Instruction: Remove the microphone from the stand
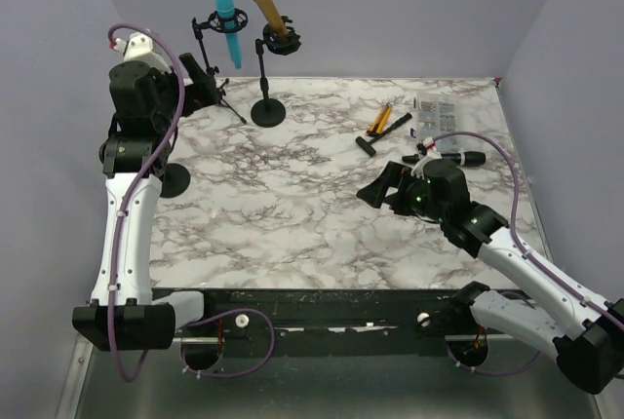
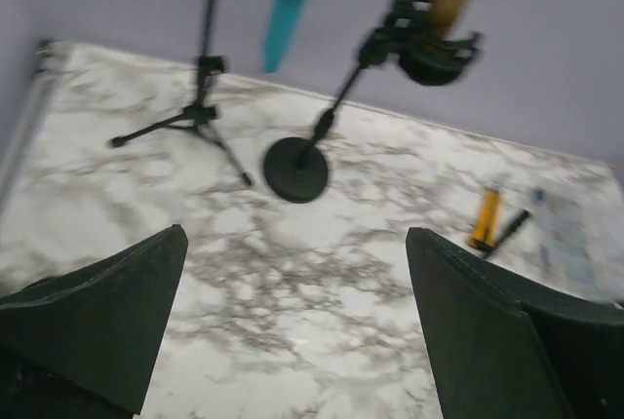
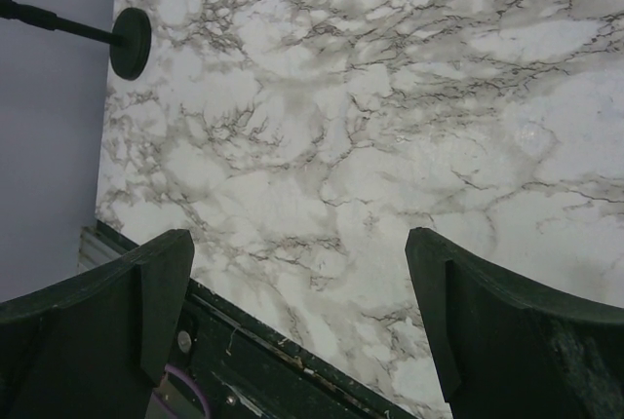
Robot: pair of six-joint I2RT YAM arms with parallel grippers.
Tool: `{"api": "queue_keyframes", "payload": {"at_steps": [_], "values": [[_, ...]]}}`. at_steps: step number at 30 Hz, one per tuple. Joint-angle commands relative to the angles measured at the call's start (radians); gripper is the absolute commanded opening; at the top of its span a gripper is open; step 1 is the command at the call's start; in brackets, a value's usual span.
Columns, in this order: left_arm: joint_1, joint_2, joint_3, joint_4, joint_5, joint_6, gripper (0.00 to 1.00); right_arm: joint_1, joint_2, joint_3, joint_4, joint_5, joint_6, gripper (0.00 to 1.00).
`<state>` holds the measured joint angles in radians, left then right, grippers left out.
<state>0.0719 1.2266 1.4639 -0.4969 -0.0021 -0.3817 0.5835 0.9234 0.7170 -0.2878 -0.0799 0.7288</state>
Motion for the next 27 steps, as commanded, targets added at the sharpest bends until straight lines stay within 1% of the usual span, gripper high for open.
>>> {"api": "queue_keyframes", "payload": {"at_steps": [1,2,3,4,6,8,10,12,14,17,20,23,27], "values": [[-0.110,-0.049,-0.067,0.206,0.434,-0.070,0.99,0.007,0.044,0.013,0.116,-0.082,0.052,0.99],[-0.137,-0.052,-0.104,0.286,0.528,-0.095,0.99,0.007,0.061,0.012,0.151,-0.103,0.069,0.99],[-0.164,-0.052,-0.126,0.340,0.594,-0.110,0.99,0.007,0.086,0.015,0.188,-0.126,0.081,0.99],[-0.198,-0.043,-0.138,0.370,0.627,-0.111,0.99,0.007,0.111,0.027,0.211,-0.140,0.086,0.99],[-0.259,-0.029,-0.134,0.351,0.647,-0.066,0.98,0.007,0.171,0.068,0.233,-0.147,0.072,0.99],[-0.306,-0.040,-0.147,0.316,0.638,0.010,0.97,0.007,0.241,0.131,0.227,-0.122,0.024,0.99],[-0.332,-0.081,-0.213,0.338,0.621,0.052,0.97,0.007,0.303,0.223,0.207,-0.075,-0.035,0.99],[-0.339,-0.124,-0.268,0.376,0.603,0.061,0.97,0.007,0.366,0.316,0.195,-0.033,-0.074,0.99],[-0.345,-0.157,-0.285,0.376,0.566,0.093,0.95,0.007,0.438,0.416,0.198,-0.006,-0.105,0.99],[-0.351,-0.210,-0.317,0.377,0.458,0.143,0.95,0.006,0.558,0.553,0.239,0.039,-0.153,0.99],[-0.351,-0.252,-0.346,0.378,0.343,0.164,0.95,0.000,0.671,0.688,0.277,0.075,-0.163,1.00],[-0.351,-0.267,-0.352,0.363,0.266,0.157,0.96,-0.015,0.787,0.803,0.339,0.050,-0.097,1.00],[-0.349,-0.258,-0.342,0.348,0.249,0.155,0.96,-0.035,0.925,0.906,0.454,-0.024,0.044,1.00]]}}
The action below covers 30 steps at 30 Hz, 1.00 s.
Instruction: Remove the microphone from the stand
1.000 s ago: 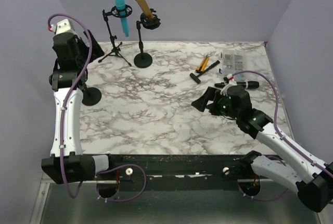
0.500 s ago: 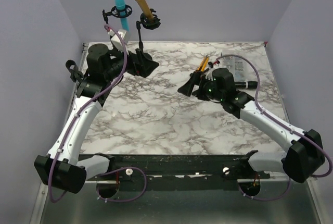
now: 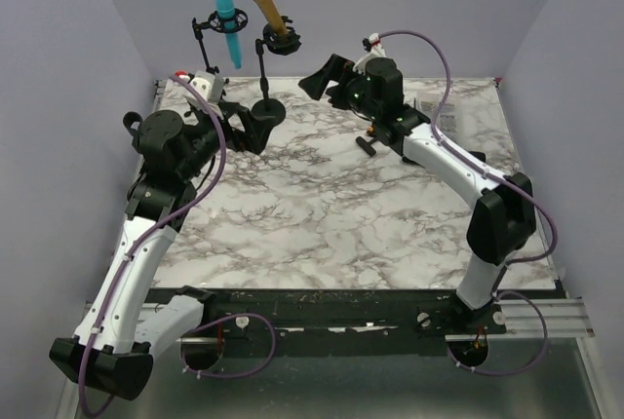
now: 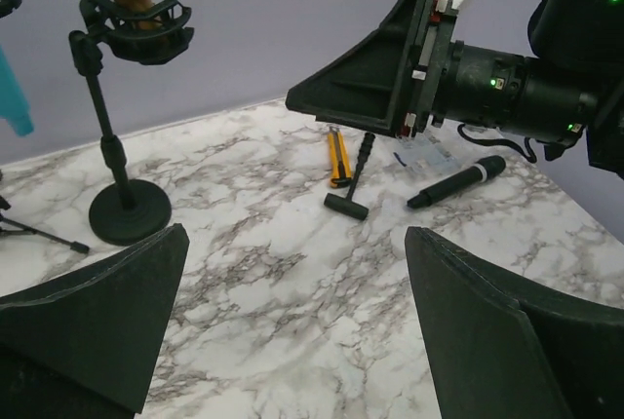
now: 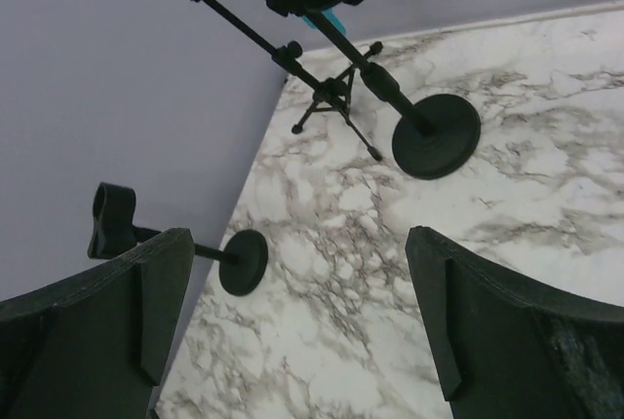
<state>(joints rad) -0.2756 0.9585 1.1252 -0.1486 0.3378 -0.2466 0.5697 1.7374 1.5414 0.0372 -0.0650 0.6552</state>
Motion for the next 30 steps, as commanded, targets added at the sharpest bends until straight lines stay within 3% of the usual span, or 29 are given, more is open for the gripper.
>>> {"api": "queue_keyframes", "payload": {"at_steps": [1,5,9,14,18,22,30], "values": [[-0.002,0.014,-0.004,0.001,-0.087,0.016,0.96,-0.025,0.148,0.105,0.170,-0.054,0.144,1.00],[-0.001,0.036,-0.003,0.013,-0.044,0.021,0.98,-0.040,0.280,0.222,0.192,-0.108,0.216,0.99],[0.001,0.075,-0.011,0.050,-0.029,0.044,0.99,-0.047,0.304,0.210,0.188,-0.202,0.244,0.98],[0.008,0.180,0.009,0.143,-0.050,-0.071,0.99,-0.050,0.198,0.020,0.201,-0.256,0.216,0.98],[0.010,0.256,0.006,0.364,-0.086,-0.145,0.99,-0.050,0.089,-0.193,0.238,-0.301,0.224,0.98],[0.012,0.367,0.059,0.531,-0.140,-0.114,0.99,-0.050,-0.002,-0.377,0.284,-0.370,0.229,0.98],[0.029,0.655,0.293,0.637,-0.227,-0.030,0.99,-0.050,-0.172,-0.539,0.226,-0.419,0.149,0.98]]}}
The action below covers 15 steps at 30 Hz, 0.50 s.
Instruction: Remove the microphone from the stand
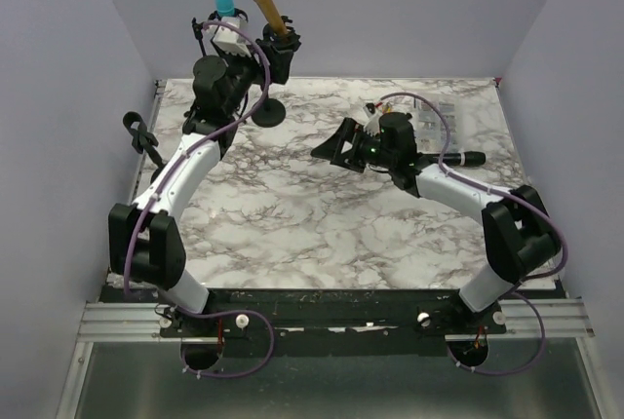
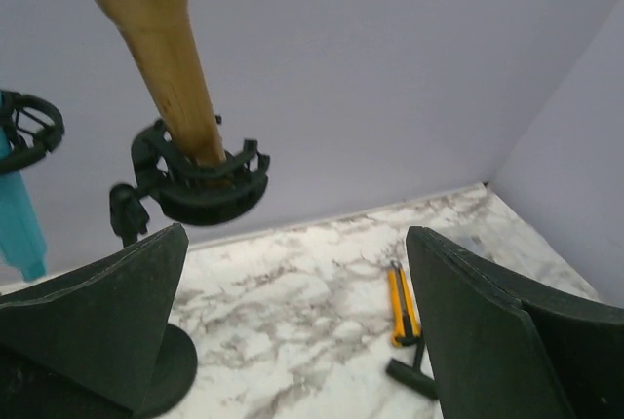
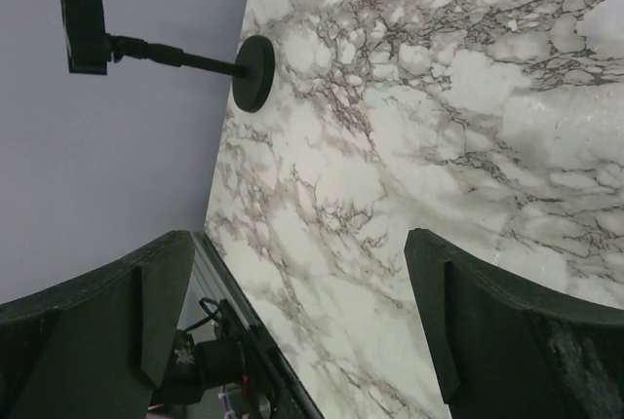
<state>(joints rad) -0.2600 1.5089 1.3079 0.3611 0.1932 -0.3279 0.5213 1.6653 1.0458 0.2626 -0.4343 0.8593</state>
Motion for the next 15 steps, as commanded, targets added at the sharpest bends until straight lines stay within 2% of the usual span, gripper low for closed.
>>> {"api": "queue_keyframes", "payload": {"at_steps": [1,10,15], "values": [[0.016,0.131,0.137,0.148,-0.092,0.054,0.99,-0.001,-0.124,-0.051,-0.007,-0.043,-0.066,0.98],[0.031,0.377,0.374,0.235,-0.185,0.075,0.99,-0.037,-0.226,-0.092,-0.048,-0.040,-0.070,0.98],[0.033,0.482,0.473,0.269,-0.242,0.107,0.97,-0.129,-0.216,-0.128,-0.072,-0.039,-0.072,0.98]]}}
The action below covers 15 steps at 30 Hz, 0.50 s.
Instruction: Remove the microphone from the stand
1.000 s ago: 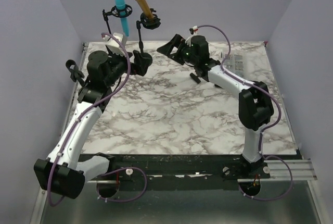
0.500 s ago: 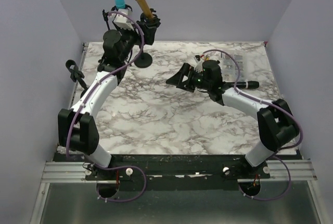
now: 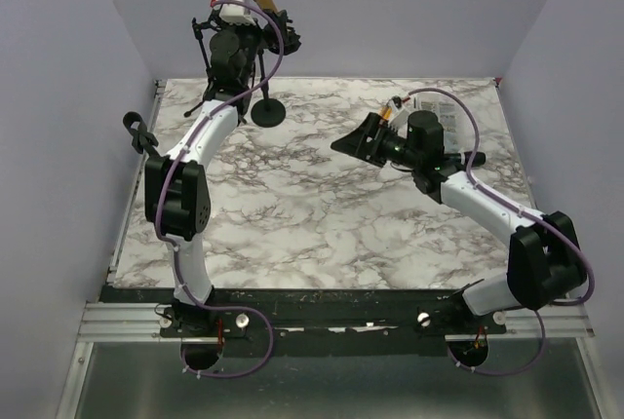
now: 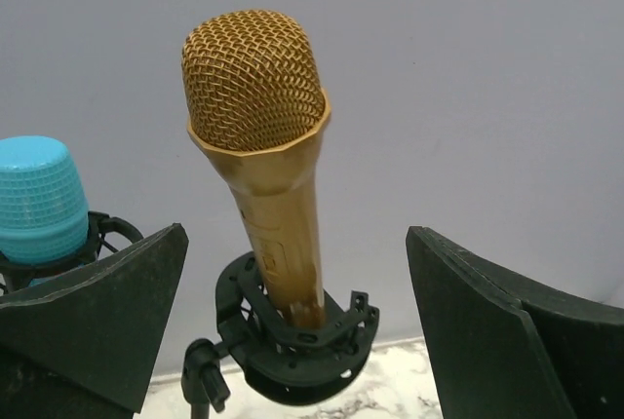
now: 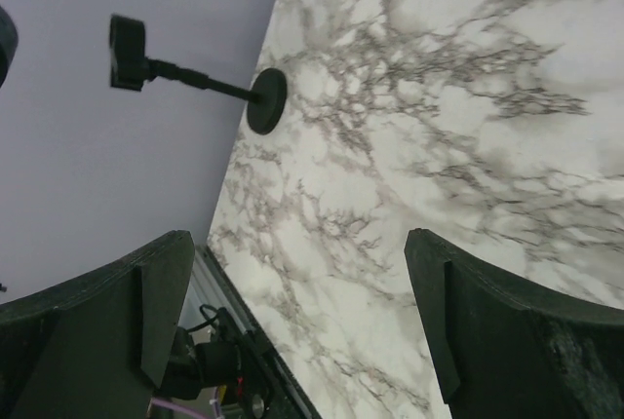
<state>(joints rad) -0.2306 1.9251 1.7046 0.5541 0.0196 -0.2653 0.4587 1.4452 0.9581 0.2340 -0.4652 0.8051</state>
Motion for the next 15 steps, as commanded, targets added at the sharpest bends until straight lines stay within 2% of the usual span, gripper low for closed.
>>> {"api": "queue_keyframes", "payload": {"at_steps": [1,3,6,11,15], "values": [[0.004,0.082,0.093,0.087,-0.074,0.045,0.96,-0.080,0.008,-0.047,-0.044,-0.011,-0.021,0.98],[0.003,0.119,0.130,0.106,-0.074,0.047,0.93,-0.109,0.014,-0.050,-0.054,-0.008,-0.031,0.98],[0.003,0.175,0.186,0.121,-0.079,0.035,0.85,-0.130,0.020,-0.027,-0.086,0.008,-0.065,0.98],[0.003,0.263,0.263,0.147,-0.073,0.006,0.78,-0.141,-0.019,0.037,-0.179,0.101,-0.168,0.98],[0.003,0.302,0.293,0.161,-0.073,0.023,0.64,-0.148,-0.061,0.059,-0.224,0.202,-0.243,0.99]]}}
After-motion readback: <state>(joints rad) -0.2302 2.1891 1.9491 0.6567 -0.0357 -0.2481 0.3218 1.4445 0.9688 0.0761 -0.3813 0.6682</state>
